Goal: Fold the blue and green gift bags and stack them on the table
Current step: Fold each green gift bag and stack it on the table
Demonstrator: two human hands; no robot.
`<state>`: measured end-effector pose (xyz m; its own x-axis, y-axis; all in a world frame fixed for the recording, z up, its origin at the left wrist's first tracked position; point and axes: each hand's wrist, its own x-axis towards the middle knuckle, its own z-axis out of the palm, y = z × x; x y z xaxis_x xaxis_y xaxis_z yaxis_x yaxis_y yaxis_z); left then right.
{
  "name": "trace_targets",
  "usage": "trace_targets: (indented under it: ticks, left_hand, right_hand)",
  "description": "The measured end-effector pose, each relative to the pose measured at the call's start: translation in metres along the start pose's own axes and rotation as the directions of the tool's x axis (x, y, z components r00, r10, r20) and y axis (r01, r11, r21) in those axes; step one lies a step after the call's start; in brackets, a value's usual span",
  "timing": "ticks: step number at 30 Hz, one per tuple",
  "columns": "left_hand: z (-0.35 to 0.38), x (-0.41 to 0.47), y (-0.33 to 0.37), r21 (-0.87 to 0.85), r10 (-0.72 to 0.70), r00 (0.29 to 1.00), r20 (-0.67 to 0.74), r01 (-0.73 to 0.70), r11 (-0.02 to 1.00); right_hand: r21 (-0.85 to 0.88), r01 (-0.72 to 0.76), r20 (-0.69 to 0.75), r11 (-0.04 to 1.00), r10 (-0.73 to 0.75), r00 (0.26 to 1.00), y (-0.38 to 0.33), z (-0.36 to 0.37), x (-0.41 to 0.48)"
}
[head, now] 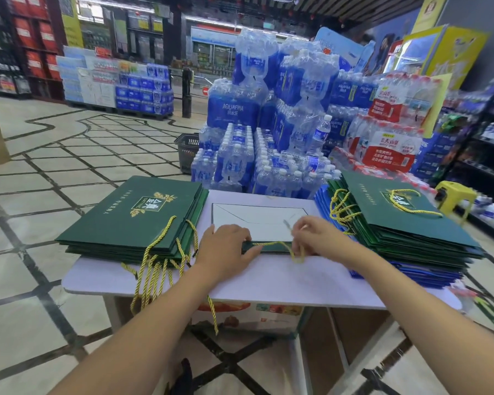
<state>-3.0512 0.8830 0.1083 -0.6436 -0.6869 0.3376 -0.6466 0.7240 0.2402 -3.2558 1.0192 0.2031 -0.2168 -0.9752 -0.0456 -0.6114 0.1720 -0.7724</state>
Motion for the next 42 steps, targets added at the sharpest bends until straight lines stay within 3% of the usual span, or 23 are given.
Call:
trace_targets:
  ticks: [2,4,6,9,12,15,19,25,33,42]
  left_hand:
    - [0.0,-0.002,0.002,0.016,-0.03,0.999,-0.034,0.031,0.999]
    - [0.001,-0.002,0.002,0.006,0.0,1.0,-0.015,0.0,1.0]
    - [0.002,-0.003,0.001,-0.022,0.026,1.0,0.01,-0.025,0.999]
    - [0.002,-0.002,-0.001,-0.076,0.029,1.0,0.008,-0.028,0.997]
    - [0.004,-0.001,-0.003,-0.087,0.047,0.999,0.0,-0.046,0.995]
    - [0.005,-0.001,-0.004,-0.083,0.05,0.999,0.0,-0.05,0.995]
    - [0.006,0.0,-0.003,-0.085,0.051,0.999,-0.003,-0.051,0.995]
    - [0.006,0.0,-0.003,-0.083,0.057,0.998,0.001,-0.057,0.995]
    - [0.006,0.0,-0.004,-0.091,0.056,0.998,-0.001,-0.056,0.994]
    - [0.007,0.0,-0.004,-0.096,0.055,0.999,-0.003,-0.055,0.994]
  right_hand:
    - [0.178,0.004,-0.104,0.984,0.015,0.994,-0.014,-0.016,0.008]
    - [0.184,0.041,-0.149,0.982,-0.013,0.989,-0.025,-0.031,0.016]
    - [-0.038,0.086,-0.126,0.996,-0.09,0.988,-0.031,-0.043,0.023]
    - [-0.399,0.158,0.036,0.903,-0.157,0.987,-0.036,-0.048,0.028]
    - [-0.599,0.155,0.113,0.786,-0.109,0.988,-0.03,-0.041,0.033]
    - [-0.684,0.148,0.129,0.715,-0.081,0.988,-0.018,-0.03,0.035]
    - [-0.712,0.132,0.099,0.689,-0.087,0.991,-0.007,-0.021,0.038]
    - [-0.664,0.094,0.059,0.742,-0.073,0.996,0.006,-0.017,0.046]
    - [-0.576,0.043,0.106,0.817,0.023,0.994,0.009,-0.018,0.055]
    - [-0.589,-0.003,0.103,0.808,0.078,0.992,0.011,-0.016,0.062]
